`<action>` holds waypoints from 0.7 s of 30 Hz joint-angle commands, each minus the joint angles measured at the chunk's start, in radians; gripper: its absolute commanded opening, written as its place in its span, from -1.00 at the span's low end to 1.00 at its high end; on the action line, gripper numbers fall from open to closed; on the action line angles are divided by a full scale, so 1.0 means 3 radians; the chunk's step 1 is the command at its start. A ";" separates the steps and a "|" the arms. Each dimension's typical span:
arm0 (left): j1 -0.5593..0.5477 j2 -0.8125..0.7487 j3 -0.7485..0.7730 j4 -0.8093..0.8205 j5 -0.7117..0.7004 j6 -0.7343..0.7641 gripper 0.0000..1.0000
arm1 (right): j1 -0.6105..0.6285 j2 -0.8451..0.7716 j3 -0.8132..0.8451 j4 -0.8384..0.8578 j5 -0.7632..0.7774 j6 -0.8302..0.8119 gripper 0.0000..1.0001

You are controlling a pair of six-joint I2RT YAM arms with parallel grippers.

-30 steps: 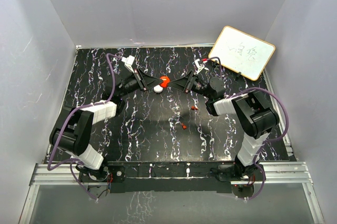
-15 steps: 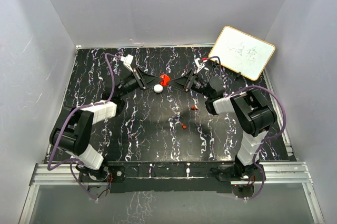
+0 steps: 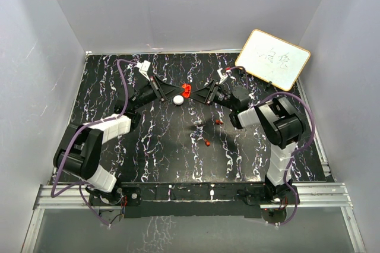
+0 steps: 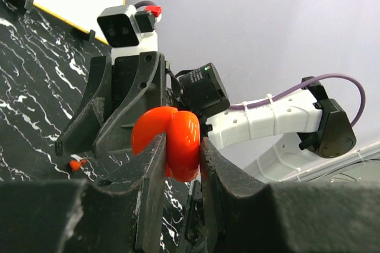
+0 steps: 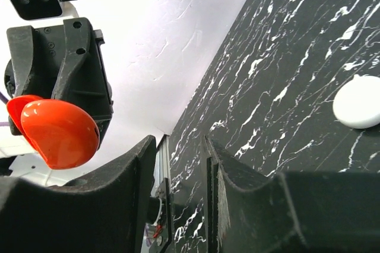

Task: Insert the wireless bluetooth earbuds into the charging case
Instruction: Open the charging case, then pick up the earbud from the center of the board.

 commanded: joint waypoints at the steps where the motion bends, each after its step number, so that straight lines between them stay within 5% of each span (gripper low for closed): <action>1: -0.0011 -0.0222 0.0083 -0.0325 -0.0014 0.0189 -1.00 | -0.0055 -0.0195 0.0020 -0.0145 0.0113 -0.0278 -0.32; 10: -0.0003 -0.0094 0.0445 -0.1230 0.0250 0.0521 -1.00 | -0.0068 -0.1170 -0.0107 -0.1943 0.0536 -0.1627 -0.02; 21: 0.0046 0.0140 0.0703 -0.1725 0.0765 0.0717 -1.00 | -0.0148 -0.1863 -0.0212 -0.2855 0.0685 -0.2297 0.11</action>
